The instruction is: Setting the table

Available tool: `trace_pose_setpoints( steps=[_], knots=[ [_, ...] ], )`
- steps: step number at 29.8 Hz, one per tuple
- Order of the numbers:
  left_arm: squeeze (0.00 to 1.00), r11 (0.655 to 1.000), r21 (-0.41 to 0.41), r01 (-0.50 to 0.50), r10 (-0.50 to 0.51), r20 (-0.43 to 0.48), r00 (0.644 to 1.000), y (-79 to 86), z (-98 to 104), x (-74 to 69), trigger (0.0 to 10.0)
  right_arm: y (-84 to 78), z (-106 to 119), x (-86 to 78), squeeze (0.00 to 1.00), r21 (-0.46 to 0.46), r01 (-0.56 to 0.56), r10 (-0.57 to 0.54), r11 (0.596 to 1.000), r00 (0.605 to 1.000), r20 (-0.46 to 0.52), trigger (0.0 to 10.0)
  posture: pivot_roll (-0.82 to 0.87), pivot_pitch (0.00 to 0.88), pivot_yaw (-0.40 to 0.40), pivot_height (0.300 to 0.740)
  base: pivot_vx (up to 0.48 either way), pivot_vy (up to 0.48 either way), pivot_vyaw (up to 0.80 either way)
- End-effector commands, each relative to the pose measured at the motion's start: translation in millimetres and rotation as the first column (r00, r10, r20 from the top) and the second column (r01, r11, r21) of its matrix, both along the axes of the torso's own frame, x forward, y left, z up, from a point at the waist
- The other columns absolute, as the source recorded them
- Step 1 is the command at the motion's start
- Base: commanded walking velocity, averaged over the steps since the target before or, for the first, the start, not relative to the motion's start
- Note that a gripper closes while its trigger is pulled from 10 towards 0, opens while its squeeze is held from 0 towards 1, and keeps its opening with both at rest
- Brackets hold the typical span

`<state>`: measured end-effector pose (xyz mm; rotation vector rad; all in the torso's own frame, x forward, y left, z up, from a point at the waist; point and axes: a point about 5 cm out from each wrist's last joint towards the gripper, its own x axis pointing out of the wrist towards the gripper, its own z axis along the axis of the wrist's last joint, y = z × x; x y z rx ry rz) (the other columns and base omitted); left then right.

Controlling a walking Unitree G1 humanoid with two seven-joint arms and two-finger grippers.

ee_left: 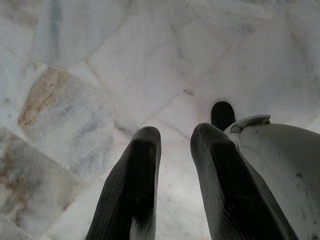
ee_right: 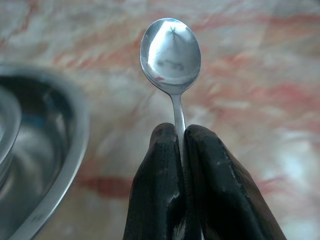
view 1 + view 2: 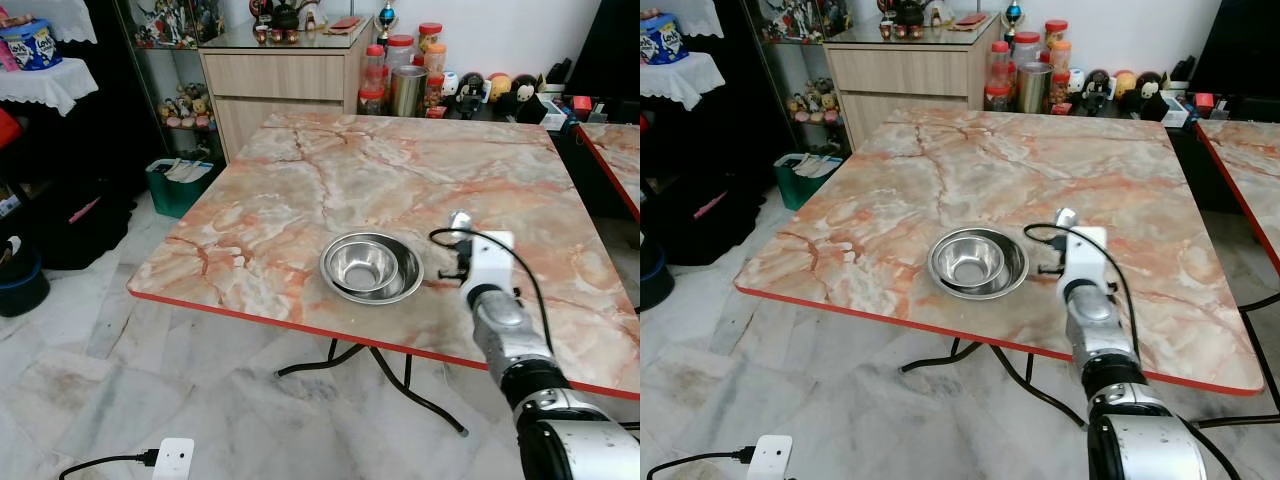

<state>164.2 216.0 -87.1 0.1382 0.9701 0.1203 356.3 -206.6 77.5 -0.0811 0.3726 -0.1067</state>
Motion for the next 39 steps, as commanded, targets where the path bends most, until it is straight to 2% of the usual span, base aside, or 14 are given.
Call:
trace_pose_setpoints(
  steps=[1, 6, 13, 24, 39],
  knots=[
    [0.00, 1.000, 0.001, -0.001, 0.001, -0.012, 1.000, 2.6, 0, -0.3, 10.0, 3.7, 4, 4.2, 0.00, 0.002, -0.015, 0.015, 1.000, 1.000, -0.006, 10.0, 0.07, 0.000, 0.038, 0.740, 0.000, 0.000, 0.00],
    [0.00, 1.000, 0.004, 0.000, 0.000, -0.014, 1.000, 4.0, 0, -1.6, 10.0, 3.3, 2, 3.5, 0.00, 0.003, -0.020, 0.020, 1.000, 0.999, -0.028, 10.0, 0.07, 0.000, 0.037, 0.740, 0.000, 0.000, 0.00],
    [0.00, 1.000, 0.005, 0.005, -0.005, -0.015, 1.000, 2.9, -1, -2.2, 10.0, 2.2, -3, 1.3, 0.00, 0.027, 0.034, -0.032, 0.999, 0.999, -0.044, 10.0, 0.07, 0.000, 0.035, 0.740, 0.000, 0.000, 0.00],
    [0.00, 1.000, 0.008, 0.008, -0.008, -0.008, 1.000, 3.1, 0, -0.6, 10.0, 10.0, -9, -0.7, 0.00, 0.047, 0.055, -0.052, 0.997, 0.996, -0.072, 10.0, 0.07, 0.000, 0.033, 0.740, 0.000, 0.000, 0.00],
    [0.00, 1.000, 0.008, 0.011, -0.011, -0.004, 1.000, 1.9, 1, 0.4, 10.0, 6.1, -14, -3.8, 0.00, 0.040, 0.091, -0.087, 0.995, 0.992, -0.097, 10.0, 0.08, 0.000, 0.032, 0.740, 0.000, 0.000, 0.00]
  ],
)
